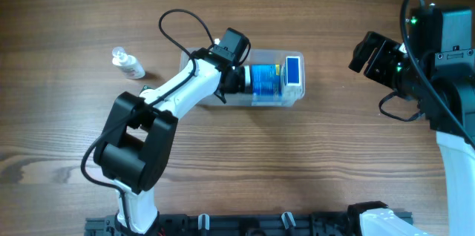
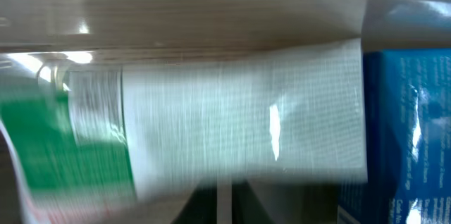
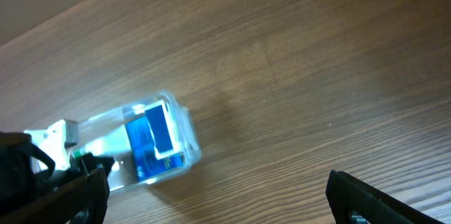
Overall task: Pack container
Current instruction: 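Carry the Panadol box over and lower it into the container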
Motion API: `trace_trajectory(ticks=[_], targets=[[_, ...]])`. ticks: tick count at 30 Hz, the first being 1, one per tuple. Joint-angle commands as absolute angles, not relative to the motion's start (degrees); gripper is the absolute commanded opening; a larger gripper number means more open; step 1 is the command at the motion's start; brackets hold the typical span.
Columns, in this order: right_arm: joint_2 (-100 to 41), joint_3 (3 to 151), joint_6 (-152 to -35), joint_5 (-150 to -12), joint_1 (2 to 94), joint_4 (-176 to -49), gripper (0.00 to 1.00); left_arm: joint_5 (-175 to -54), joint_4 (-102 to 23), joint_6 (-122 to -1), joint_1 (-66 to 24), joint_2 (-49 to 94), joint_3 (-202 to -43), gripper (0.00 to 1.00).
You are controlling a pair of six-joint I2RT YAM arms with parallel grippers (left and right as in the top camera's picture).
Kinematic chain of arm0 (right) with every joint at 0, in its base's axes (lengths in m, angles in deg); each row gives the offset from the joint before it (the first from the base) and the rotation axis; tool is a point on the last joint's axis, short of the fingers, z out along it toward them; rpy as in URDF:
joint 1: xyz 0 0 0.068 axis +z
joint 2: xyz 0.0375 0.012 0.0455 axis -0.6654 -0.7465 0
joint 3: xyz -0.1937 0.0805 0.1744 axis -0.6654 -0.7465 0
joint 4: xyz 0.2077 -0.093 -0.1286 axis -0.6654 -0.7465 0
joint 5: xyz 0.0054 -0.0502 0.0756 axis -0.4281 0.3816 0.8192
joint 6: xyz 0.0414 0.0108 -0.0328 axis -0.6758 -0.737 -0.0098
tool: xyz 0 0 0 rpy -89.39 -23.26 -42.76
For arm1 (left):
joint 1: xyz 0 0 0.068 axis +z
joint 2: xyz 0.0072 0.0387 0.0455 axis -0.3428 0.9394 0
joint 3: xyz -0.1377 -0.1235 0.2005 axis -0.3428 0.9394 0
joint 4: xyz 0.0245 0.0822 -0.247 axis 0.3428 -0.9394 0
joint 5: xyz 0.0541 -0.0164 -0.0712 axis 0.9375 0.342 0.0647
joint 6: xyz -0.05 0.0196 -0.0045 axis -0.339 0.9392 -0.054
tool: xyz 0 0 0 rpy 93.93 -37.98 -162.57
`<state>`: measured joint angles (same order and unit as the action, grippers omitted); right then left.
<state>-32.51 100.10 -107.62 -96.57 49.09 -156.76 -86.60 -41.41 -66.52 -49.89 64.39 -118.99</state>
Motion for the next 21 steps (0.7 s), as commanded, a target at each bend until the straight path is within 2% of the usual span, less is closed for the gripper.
trace_trajectory(ticks=[1,4,9,15,21], targets=[[-32.73,100.86,-108.29,-96.73,48.87,-156.80,1.00,-87.28,-41.01,-66.78,-48.78,67.01,-118.62,0.07],[-32.73,100.86,-108.29,-96.73,48.87,-156.78,1.00,-87.30,-38.74,-65.27,-48.73,66.75,-118.75,0.08],[-32.73,100.86,-108.27,-96.73,48.87,-156.80,1.00,-89.07,-42.72,-64.70,-48.80,64.59,-119.89,0.08],[-32.73,100.86,-108.27,-96.73,48.87,-156.78,1.00,-88.88,-43.48,-64.66,-48.84,57.20,-119.91,0.21],[-32.73,100.86,-108.27,-96.73,48.87,-156.80,1.00,-84.44,-41.74,-64.66,-48.84,55.08,-119.89,0.19]])
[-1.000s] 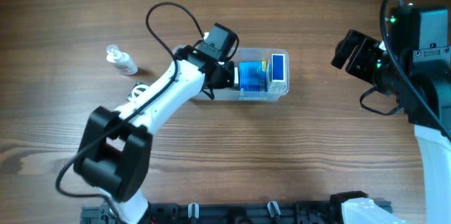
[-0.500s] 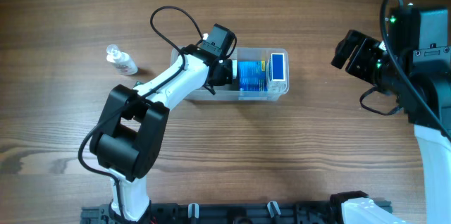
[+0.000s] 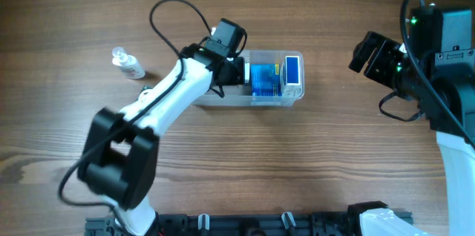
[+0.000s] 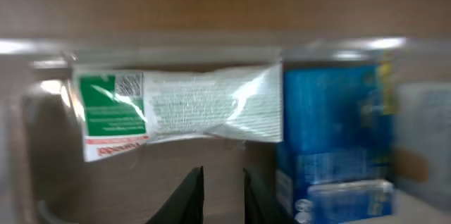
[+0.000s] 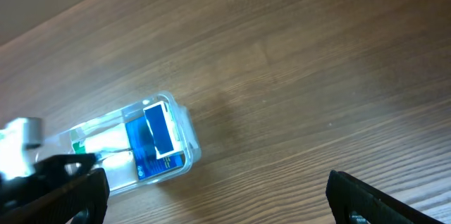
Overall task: Pack container
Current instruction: 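Carry the Panadol box over and lower it into the container, then release the Panadol box and move the left gripper to the Zam-Buk tin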
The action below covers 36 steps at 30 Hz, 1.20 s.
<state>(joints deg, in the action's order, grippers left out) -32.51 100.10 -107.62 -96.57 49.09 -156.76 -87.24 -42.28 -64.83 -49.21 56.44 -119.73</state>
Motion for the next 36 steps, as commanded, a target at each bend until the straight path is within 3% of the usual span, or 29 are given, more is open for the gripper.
trace_trajectory(ticks=[1,18,23,28,36], targets=[[-32.73,100.86,-108.29,-96.73,48.87,-156.80,1.00,-84.38,-41.34,-64.66,-48.84,55.52,-119.89,0.19],[-32.73,100.86,-108.29,-96.73,48.87,-156.80,1.00,-82.65,-36.82,-64.66,-48.43,69.72,-119.91,0.13],[-32.73,100.86,-108.27,-96.73,48.87,-156.80,1.00,-82.50,-37.06,-64.68,-48.43,64.17,-119.91,0.25],[-32.73,100.86,-108.29,-96.73,48.87,-156.78,1.00,-82.54,-38.61,-64.72,-48.40,53.55,-119.91,0.51],[-32.73,100.86,-108.29,-96.73,48.87,-156.78,1.00,-81.34,-52.93,-64.68,-46.24,33.09,-119.91,0.69]])
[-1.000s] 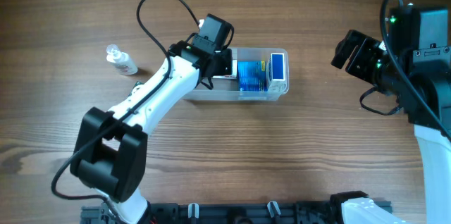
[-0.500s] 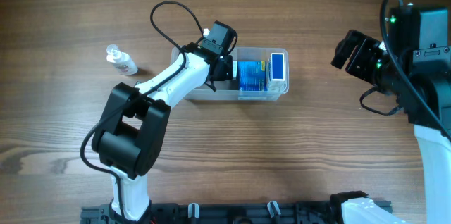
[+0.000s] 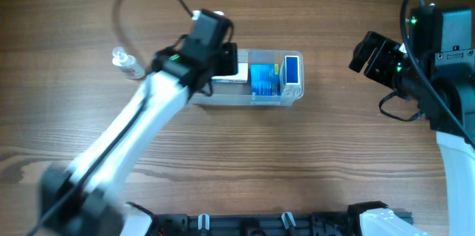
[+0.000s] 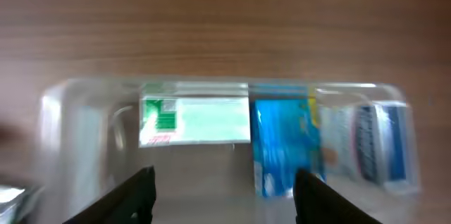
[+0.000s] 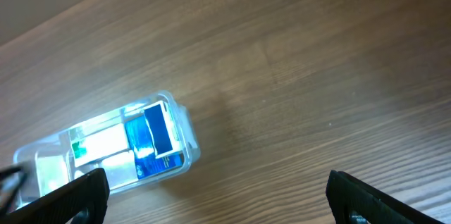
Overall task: Pack container
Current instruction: 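Release the Panadol box and move the left gripper to the Zam-Buk tin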
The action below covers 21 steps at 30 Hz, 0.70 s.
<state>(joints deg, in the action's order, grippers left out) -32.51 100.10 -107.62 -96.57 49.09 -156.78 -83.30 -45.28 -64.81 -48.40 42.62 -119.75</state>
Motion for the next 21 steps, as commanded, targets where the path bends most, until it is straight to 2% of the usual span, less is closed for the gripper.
trace_trajectory(ticks=[1,5,11,13,16,18,21], targets=[[-32.73,100.86,-108.29,-96.73,48.87,-156.80,1.00,-79.83,-56.25,-64.70,-45.39,31.50,-119.91,0.72],[-32.73,100.86,-108.29,-96.73,48.87,-156.80,1.00,-74.69,-67.29,-64.68,-40.69,28.44,-119.91,0.80],[-32.73,100.86,-108.29,-96.73,48.87,-156.78,1.00,-75.26,-77.01,-64.72,-31.31,29.25,-119.16,0.80],[-32.73,100.86,-108.25,-96.73,48.87,-156.80,1.00,-76.07,-76.86,-64.79,-29.00,29.46,-118.27,0.83],[-32.73,100.86,-108.29,-96.73,48.87,-156.80,1.00,-81.62,-73.58,-64.90,-25.87,29.55,-116.63,1.00],[-32.73,100.86,-108.29,-96.73,48.87,-156.80,1.00,-85.73,-71.29,-64.88,-24.25,29.66,-115.69,1.00],[-32.73,100.86,-108.29,-96.73,48.87,-156.78,1.00,-84.75,-69.56,-64.99,-22.55,30.10,-115.60,0.98]])
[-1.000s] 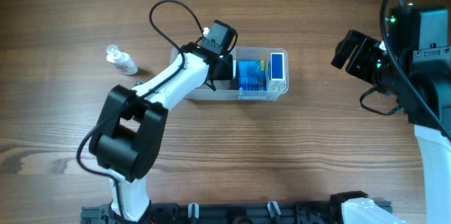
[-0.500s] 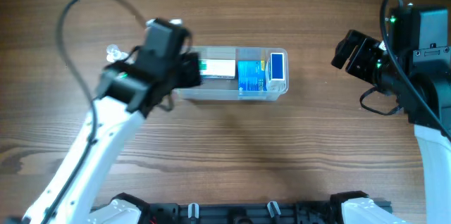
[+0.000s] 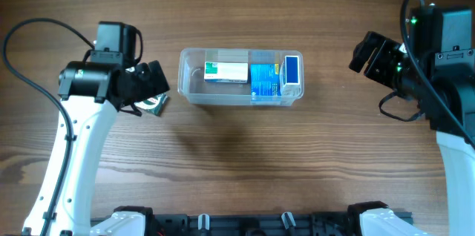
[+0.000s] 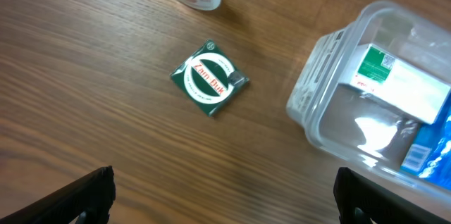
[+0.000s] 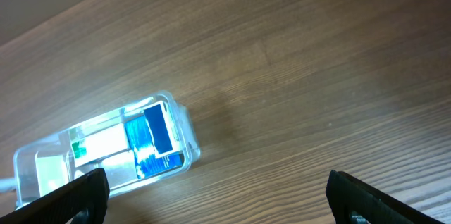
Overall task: Pack container
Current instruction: 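Release the Panadol box and move the left gripper to the Zam-Buk tin, then lower the left gripper over the green Zam-Buk tin and grasp it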
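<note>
A clear plastic container point(image 3: 185, 95) sits mid-table, holding a white-and-green box point(image 3: 225, 72), a blue box point(image 3: 261, 80) and a small blue-and-white pack point(image 3: 293, 70). My left gripper point(image 3: 148, 84) hovers open to its left. In the left wrist view, the left gripper point(image 4: 225, 203) has nothing between its fingers. Ahead of it lie a green square sachet point(image 4: 211, 86), a small clear bottle and the container's end wall point(image 4: 310, 104). My right gripper point(image 3: 369, 52) hangs open and empty at the far right. From the right wrist view the container point(image 5: 184, 155) lies far off.
Bare wooden tabletop point(image 3: 297, 162) surrounds the container. In the overhead view the left arm covers the bottle and part of the sachet point(image 3: 154, 105). The left arm's black cable point(image 3: 30, 28) loops over the table's left side. The right arm's base point(image 3: 453, 154) stands at the right edge.
My left gripper was open directly over the container; now it is to the container's left, over the table near the green sachet. The sachet and bottle show in its view. The right arm is unmoved.
My left gripper was down inside the container, right against the white-and-green box. Then it stood slightly back, fingers close together, with the box lying in the container. Then it was open above the container, and now it is off to the left. The right arm stayed still.
</note>
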Motion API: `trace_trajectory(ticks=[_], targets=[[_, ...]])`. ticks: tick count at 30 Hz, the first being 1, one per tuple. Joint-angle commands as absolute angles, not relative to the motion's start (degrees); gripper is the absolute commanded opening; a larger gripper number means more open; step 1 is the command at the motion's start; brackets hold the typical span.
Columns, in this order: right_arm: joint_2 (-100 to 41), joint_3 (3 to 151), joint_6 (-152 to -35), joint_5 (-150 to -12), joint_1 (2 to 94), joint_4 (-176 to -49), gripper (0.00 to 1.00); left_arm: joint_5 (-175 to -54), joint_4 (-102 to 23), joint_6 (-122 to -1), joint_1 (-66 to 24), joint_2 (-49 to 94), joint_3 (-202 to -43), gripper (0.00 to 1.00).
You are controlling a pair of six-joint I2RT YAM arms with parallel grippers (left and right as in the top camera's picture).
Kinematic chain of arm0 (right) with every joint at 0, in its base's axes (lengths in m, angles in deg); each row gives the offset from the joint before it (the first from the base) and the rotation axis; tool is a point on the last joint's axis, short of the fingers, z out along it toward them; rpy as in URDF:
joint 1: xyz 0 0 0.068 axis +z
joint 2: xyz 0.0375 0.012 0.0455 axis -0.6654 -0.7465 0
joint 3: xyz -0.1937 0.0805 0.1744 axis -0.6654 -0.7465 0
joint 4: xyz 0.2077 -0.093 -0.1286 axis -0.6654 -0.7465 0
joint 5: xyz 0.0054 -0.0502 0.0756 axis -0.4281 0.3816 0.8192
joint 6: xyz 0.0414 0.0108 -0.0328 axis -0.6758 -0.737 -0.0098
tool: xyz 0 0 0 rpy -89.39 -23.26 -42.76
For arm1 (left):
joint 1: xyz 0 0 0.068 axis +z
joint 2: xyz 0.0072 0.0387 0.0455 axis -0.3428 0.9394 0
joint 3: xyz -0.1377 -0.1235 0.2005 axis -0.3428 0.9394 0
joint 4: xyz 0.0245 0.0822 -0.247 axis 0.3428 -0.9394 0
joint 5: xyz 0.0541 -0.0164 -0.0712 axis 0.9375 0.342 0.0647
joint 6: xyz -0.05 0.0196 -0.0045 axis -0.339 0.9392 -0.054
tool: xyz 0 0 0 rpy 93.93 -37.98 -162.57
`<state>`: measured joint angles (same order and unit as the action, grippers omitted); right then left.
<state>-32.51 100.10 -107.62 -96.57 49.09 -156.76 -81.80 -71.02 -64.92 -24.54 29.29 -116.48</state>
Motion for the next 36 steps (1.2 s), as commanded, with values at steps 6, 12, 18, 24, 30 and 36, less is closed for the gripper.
trace_trajectory(ticks=[6,12,18,24,30,36], targets=[[-32.73,100.86,-108.29,-96.73,48.87,-156.80,1.00,-84.24,-67.02,-73.84,-20.14,32.70,-115.58,0.75],[-32.73,100.86,-108.27,-96.73,48.87,-156.78,1.00,-83.00,-62.74,-85.60,-21.02,40.72,-113.20,0.82],[-32.73,100.86,-108.27,-96.73,48.87,-156.78,1.00,-82.30,-58.63,-87.50,-23.22,48.33,-111.08,0.85],[-32.73,100.86,-108.27,-96.73,48.87,-156.78,1.00,-79.96,-58.22,-91.11,-23.68,51.50,-111.03,0.86],[-32.73,100.86,-108.29,-96.73,48.87,-156.78,1.00,-75.48,-56.99,-93.29,-23.68,51.85,-109.24,0.88],[-32.73,100.86,-108.27,-96.73,48.87,-156.76,1.00,-75.24,-51.09,-93.27,-23.68,51.85,-103.67,0.88]])
